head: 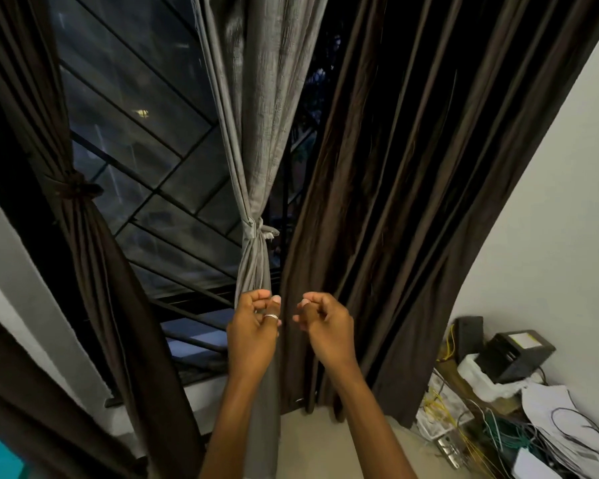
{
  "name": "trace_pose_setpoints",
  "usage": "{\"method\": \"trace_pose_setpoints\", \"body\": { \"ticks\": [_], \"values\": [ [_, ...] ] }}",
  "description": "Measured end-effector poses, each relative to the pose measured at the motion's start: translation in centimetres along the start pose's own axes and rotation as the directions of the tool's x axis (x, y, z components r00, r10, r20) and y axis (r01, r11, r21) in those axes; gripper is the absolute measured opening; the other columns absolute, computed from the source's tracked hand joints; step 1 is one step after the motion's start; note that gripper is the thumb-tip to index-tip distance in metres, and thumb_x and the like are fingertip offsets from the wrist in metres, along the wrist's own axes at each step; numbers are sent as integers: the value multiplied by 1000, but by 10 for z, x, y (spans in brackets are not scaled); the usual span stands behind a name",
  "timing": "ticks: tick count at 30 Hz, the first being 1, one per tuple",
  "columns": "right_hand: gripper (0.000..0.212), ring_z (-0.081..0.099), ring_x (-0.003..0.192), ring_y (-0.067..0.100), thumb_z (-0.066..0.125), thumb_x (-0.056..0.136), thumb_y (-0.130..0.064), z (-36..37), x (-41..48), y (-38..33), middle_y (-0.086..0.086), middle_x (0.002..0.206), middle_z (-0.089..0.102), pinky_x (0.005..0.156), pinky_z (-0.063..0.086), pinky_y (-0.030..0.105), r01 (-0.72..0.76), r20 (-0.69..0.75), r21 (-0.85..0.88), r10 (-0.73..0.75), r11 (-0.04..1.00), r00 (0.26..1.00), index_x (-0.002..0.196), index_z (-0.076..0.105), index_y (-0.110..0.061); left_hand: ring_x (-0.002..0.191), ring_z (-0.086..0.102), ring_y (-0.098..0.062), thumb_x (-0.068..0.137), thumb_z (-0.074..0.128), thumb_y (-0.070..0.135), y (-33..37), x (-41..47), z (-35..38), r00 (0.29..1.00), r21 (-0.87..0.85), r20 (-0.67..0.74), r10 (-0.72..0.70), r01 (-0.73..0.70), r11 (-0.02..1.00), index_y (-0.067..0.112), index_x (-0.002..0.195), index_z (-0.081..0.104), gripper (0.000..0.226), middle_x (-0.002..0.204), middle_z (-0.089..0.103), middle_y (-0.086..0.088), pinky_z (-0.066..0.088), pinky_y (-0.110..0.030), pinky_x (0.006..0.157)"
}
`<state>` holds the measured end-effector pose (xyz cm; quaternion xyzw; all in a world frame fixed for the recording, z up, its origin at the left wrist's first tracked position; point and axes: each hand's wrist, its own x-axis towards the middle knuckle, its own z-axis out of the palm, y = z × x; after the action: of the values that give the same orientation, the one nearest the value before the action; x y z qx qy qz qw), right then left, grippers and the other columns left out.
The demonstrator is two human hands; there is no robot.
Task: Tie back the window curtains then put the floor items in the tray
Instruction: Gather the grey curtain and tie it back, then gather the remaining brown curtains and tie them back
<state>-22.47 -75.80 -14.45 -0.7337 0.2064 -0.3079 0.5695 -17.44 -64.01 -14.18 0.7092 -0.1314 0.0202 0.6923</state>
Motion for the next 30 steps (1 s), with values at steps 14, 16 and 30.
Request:
{"method": "trace_pose_setpoints", "body": {
  "ticks": [14, 16, 30],
  "values": [
    [12, 74, 75, 10, 61, 98, -13, -61, 69, 35, -2, 88, 75, 79, 61, 38, -36, 88, 57, 31, 998, 996, 103, 71, -16, 69, 69, -7, 97, 62, 22, -3, 20, 95, 998, 120, -36, -43, 47, 992, 27, 101, 64, 7, 82, 73, 4, 60, -41, 71],
    [12, 74, 75, 9, 61, 98, -14, -76, 89, 40, -2, 88, 75, 79, 61, 35, -30, 101, 66, 23, 997, 995, 101, 72, -17, 69, 69, -6, 97, 62, 23, -3, 24, 117, 998, 138, -42, -40, 45, 989, 28, 100, 65, 6, 81, 73, 5, 60, -40, 71],
    [56, 69, 97, 32, 58, 88, -66, -28, 236, -57, 8, 100, 74, 77, 55, 38, 338, 124, -355, -315, 871, 941, 103, 66, -13, 62, 66, -16, 96, 63, 18, 7, 14, 130, 961, 152, -277, 2, 42, 988, 23, 96, 66, 6, 71, 70, -4, 54, -35, 58]
  ]
}}
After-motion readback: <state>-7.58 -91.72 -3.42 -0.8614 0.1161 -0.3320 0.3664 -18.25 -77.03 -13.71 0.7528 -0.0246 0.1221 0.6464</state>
